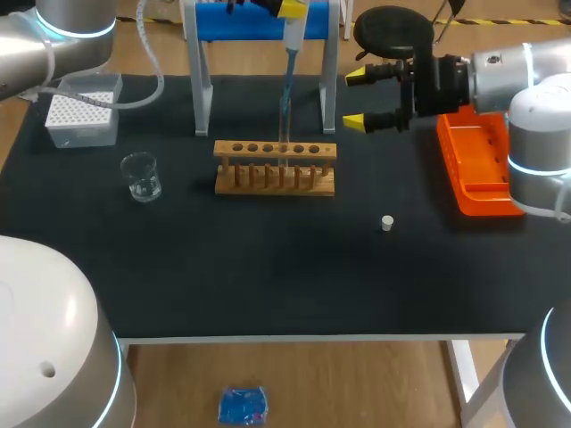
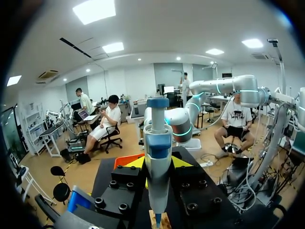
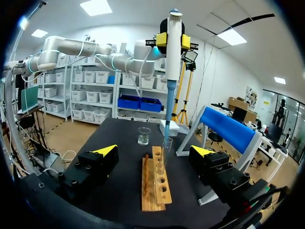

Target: Invert the test tube, pick up the pipette, mount the tip to pipette, aspirate from beaker and dispense into the tube, eject the tip, return the pipette, and cap with the stopper.

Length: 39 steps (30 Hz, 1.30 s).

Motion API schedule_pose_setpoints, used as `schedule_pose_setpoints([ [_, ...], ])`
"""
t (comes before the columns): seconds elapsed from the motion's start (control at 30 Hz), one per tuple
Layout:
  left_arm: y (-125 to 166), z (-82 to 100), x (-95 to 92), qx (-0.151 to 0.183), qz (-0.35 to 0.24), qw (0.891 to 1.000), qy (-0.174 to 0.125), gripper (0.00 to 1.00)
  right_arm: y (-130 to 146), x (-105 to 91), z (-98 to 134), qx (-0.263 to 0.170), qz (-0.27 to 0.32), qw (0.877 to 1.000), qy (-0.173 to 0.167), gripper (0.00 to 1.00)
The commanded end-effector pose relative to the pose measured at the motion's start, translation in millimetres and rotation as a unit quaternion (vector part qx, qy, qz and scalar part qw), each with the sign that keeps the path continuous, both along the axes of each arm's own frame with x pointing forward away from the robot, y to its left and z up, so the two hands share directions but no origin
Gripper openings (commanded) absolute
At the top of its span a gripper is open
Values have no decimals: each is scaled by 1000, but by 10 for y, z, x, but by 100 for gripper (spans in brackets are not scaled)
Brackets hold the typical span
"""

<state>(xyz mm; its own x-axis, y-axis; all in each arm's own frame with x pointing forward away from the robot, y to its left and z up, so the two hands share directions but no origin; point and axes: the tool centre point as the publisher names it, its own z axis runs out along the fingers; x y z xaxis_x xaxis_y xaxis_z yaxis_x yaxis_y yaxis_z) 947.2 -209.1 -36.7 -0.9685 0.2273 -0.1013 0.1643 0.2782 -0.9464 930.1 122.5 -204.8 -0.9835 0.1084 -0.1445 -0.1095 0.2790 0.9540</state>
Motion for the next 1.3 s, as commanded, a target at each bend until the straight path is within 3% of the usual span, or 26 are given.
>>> schedule_pose_setpoints([
  [0.03, -13, 67, -23, 5, 2, 1000, -3, 0, 5, -2, -6, 0, -1, 1000, -1, 100],
  [0.43, 3, 205, -86, 2, 8, 1000, -7, 0, 5, -2, -6, 0, -1, 1000, -1, 100],
  [0.83, 38, 494, -218, 7, 13, 1000, -23, 0, 5, -2, -6, 0, -1, 1000, -1, 100],
  [1.03, 365, 571, -322, 19, 37, 999, -26, 0, 5, -2, -6, 0, -1, 1000, -1, 100],
  [1.17, 715, 544, -425, 39, 48, 998, -28, 0, 5, -2, -6, 0, -1, 1000, -1, 100],
  [1.3, 881, 478, -548, 35, 37, 998, -38, 0, 5, -2, -6, 0, -1, 1000, -1, 100],
])
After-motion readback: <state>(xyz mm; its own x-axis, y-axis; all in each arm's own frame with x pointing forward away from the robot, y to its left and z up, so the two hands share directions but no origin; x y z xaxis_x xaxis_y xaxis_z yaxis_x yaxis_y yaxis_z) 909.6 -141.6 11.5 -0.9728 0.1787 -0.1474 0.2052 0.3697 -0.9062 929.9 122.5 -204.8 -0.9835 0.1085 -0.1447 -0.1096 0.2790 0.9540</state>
